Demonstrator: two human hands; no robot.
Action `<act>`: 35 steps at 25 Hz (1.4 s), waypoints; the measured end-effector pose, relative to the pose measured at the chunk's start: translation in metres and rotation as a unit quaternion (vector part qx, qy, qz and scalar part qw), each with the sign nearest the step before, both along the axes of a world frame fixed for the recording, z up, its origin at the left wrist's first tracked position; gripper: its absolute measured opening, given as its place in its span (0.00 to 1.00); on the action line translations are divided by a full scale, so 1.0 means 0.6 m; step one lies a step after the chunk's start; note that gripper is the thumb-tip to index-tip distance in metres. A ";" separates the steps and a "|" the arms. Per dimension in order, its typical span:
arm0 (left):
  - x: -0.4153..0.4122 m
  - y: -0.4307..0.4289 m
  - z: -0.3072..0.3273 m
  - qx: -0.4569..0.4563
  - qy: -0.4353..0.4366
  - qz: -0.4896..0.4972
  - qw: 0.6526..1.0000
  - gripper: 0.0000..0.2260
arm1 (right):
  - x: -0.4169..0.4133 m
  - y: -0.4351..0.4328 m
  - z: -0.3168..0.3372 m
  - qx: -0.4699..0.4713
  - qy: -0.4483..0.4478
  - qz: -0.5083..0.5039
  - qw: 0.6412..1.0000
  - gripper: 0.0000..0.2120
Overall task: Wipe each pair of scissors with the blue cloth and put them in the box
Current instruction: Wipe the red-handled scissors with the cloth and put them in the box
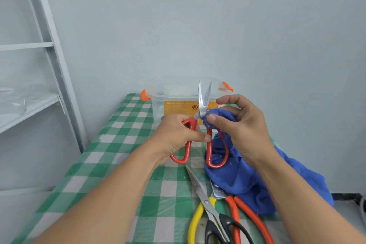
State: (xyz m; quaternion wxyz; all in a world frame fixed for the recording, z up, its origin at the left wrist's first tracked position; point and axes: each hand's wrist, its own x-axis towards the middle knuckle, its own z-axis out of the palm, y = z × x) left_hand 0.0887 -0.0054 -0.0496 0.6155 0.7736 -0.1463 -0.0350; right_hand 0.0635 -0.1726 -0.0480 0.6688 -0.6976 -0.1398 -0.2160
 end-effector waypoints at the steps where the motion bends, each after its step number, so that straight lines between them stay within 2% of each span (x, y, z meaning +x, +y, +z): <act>1: 0.001 -0.001 -0.001 -0.004 0.000 -0.004 1.000 0.15 | 0.001 -0.001 0.001 -0.003 0.003 -0.001 1.000 0.14; 6: 0.004 0.001 -0.011 -0.016 -0.015 -0.003 1.000 0.15 | 0.013 -0.005 -0.005 -0.063 -0.006 -0.052 0.997 0.12; 10: 0.003 0.005 -0.014 -0.025 -0.012 -0.005 1.000 0.15 | 0.013 -0.005 -0.008 -0.053 0.017 -0.043 0.998 0.13; 15: 0.003 0.007 -0.015 -0.020 -0.020 -0.002 1.000 0.15 | 0.008 0.002 -0.010 -0.055 0.018 -0.046 0.997 0.07; 19: 0.003 0.009 -0.018 -0.012 -0.030 0.000 0.999 0.15 | 0.011 0.009 -0.007 -0.044 0.042 -0.032 0.998 0.06; 25: -0.001 0.007 -0.015 0.010 -0.061 0.000 0.998 0.16 | 0.011 0.007 -0.002 -0.022 0.164 0.035 0.986 0.06; 31: -0.007 0.003 -0.017 0.032 -0.084 0.004 0.996 0.17 | 0.007 0.020 -0.001 -0.037 0.153 0.020 0.987 0.09; 35: -0.007 0.008 -0.018 0.032 -0.098 0.008 0.995 0.17 | 0.004 0.015 0.008 -0.021 0.161 0.045 0.986 0.05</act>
